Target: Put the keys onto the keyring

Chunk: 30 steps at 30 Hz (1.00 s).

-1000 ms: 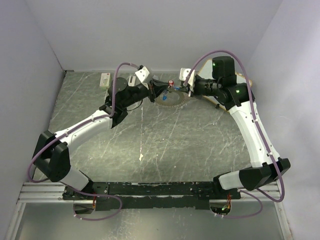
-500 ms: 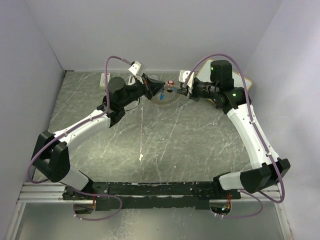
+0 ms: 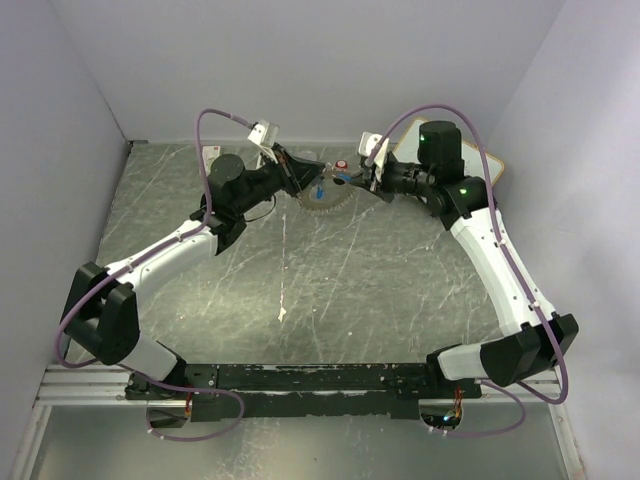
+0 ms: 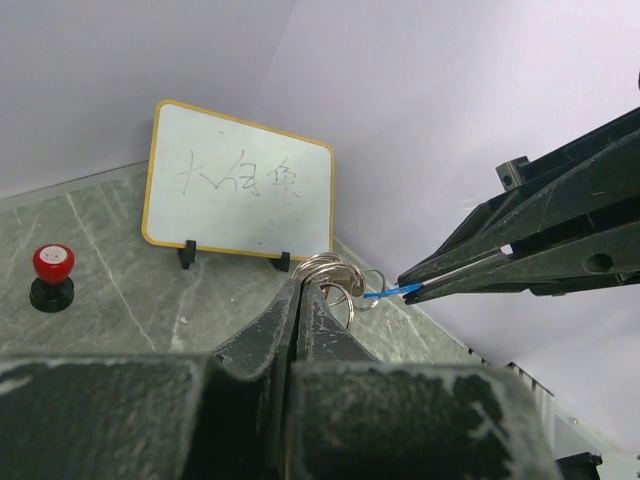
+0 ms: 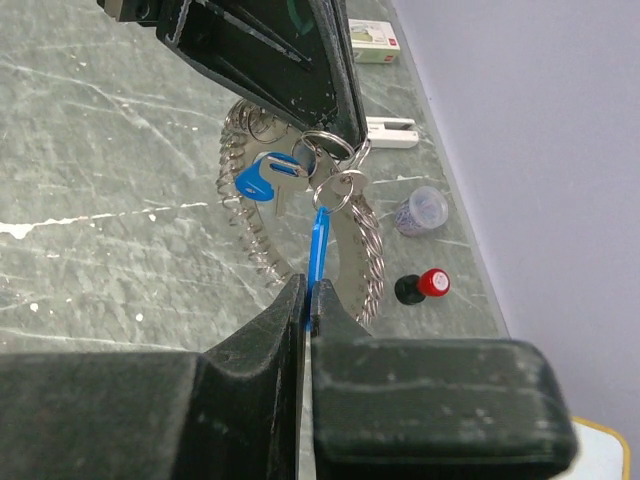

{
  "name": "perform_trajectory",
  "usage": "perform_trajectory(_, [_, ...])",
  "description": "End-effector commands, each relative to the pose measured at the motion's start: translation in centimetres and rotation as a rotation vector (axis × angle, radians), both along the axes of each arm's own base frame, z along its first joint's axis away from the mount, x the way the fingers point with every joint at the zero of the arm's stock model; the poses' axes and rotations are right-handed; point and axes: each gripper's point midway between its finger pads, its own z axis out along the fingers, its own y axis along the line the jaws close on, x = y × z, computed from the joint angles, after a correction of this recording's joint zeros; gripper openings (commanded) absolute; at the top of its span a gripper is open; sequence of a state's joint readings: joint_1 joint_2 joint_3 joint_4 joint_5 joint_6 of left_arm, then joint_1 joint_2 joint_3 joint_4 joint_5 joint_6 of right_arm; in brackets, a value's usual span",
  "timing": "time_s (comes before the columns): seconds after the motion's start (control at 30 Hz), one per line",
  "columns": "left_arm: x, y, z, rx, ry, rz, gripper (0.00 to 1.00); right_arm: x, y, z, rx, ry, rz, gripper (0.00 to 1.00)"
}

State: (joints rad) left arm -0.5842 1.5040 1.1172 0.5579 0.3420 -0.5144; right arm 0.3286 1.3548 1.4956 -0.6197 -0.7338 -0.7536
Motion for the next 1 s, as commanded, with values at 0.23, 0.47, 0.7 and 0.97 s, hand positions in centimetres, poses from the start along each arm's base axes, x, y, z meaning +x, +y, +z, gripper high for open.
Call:
perform_trajectory(0.23, [2.0, 4.9, 6.0, -0.145, -0.111, 0.157, 0.07, -0.8, -0.6, 0.2, 0.101, 0.091, -0.103, 0.23])
perform_trajectory(0.47, [2.2, 5.3, 5.8, -0.150, -0.105, 0.161, 0.07, -1.0, -1.4, 5.8, 0.315, -0.040, -0.213, 0.57])
perform_trajectory(0.7, [2.0, 5.0, 5.5, -0.145, -0.097, 0.143, 0.07, -0.2, 1.6, 7.8, 0.409, 0.083, -0.096, 0.40])
perform_trajectory(0.97, [1.7, 4.7, 5.6, -0.136, -0.096, 0.116, 0.07, 0.0, 4.3, 8.9, 0.487, 0.058, 0.008, 0.40])
